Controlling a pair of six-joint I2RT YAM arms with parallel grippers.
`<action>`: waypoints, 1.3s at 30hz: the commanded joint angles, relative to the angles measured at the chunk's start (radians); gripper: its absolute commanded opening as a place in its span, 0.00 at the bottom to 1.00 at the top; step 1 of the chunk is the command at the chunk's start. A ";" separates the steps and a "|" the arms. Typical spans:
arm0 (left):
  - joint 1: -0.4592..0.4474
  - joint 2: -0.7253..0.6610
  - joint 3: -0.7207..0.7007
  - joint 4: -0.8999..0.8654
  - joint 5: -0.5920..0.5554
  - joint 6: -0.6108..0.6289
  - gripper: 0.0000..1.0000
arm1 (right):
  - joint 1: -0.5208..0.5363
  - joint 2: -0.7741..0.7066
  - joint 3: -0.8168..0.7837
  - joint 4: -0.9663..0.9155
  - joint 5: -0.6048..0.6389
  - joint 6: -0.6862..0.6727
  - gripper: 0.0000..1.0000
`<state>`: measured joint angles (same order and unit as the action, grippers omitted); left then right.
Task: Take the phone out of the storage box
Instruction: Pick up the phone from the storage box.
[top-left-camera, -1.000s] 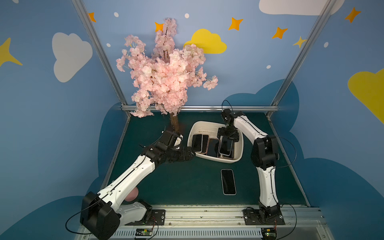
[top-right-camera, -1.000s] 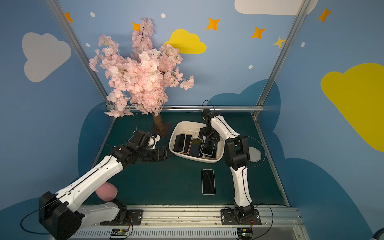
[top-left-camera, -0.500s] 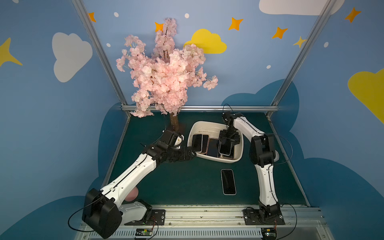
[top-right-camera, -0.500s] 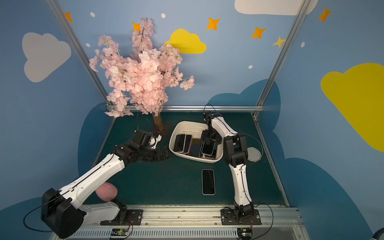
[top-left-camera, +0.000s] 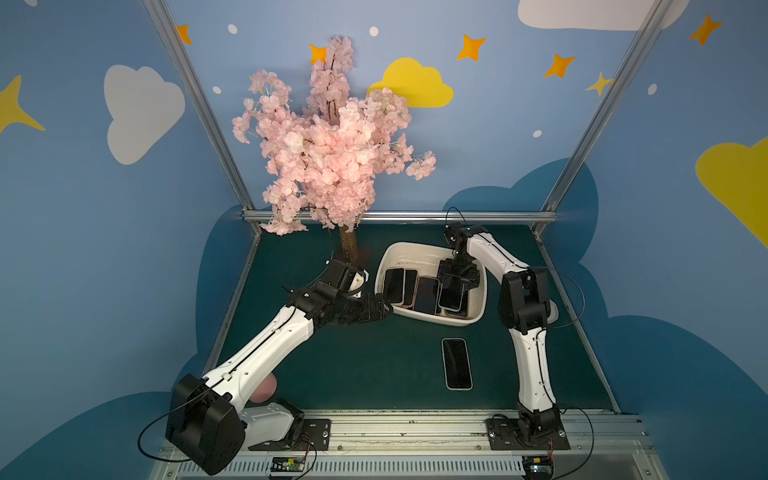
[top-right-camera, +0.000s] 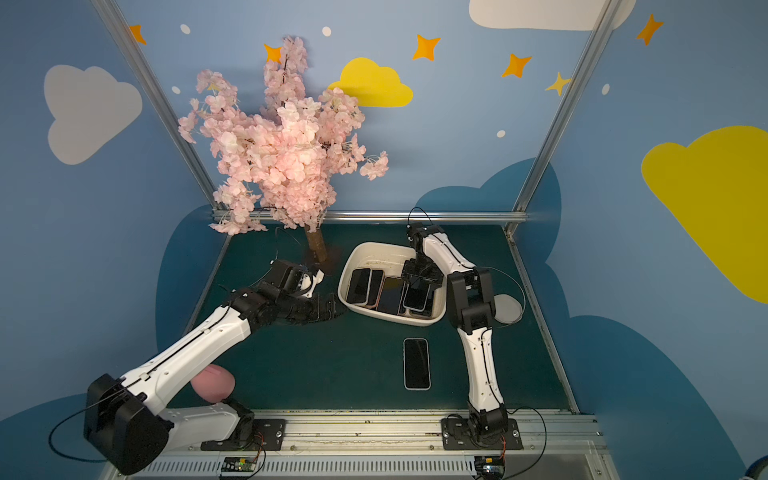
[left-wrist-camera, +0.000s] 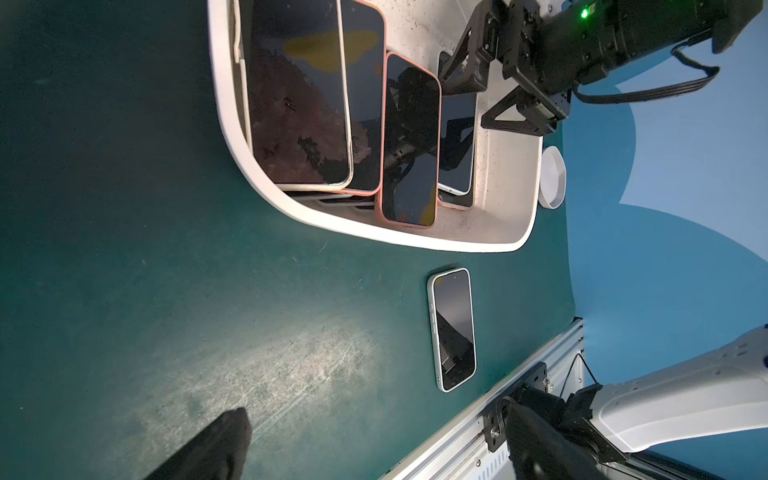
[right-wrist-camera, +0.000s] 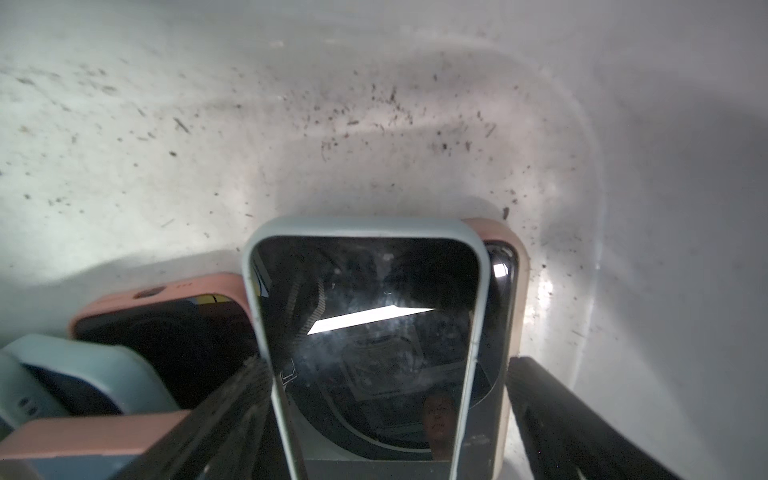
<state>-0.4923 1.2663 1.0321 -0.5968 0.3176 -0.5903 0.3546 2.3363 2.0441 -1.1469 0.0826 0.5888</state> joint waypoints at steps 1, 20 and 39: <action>0.006 0.011 0.026 0.004 0.015 0.015 1.00 | -0.009 0.001 0.027 0.003 -0.020 0.012 0.95; 0.009 0.059 0.052 -0.001 0.039 0.018 1.00 | -0.031 0.077 0.029 0.013 -0.029 0.002 0.91; 0.012 0.106 0.060 0.008 0.080 0.014 1.00 | -0.030 0.032 0.012 0.066 -0.059 -0.057 0.69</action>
<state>-0.4843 1.3754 1.0863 -0.5934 0.3759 -0.5838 0.3355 2.3714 2.0598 -1.1488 0.0334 0.5816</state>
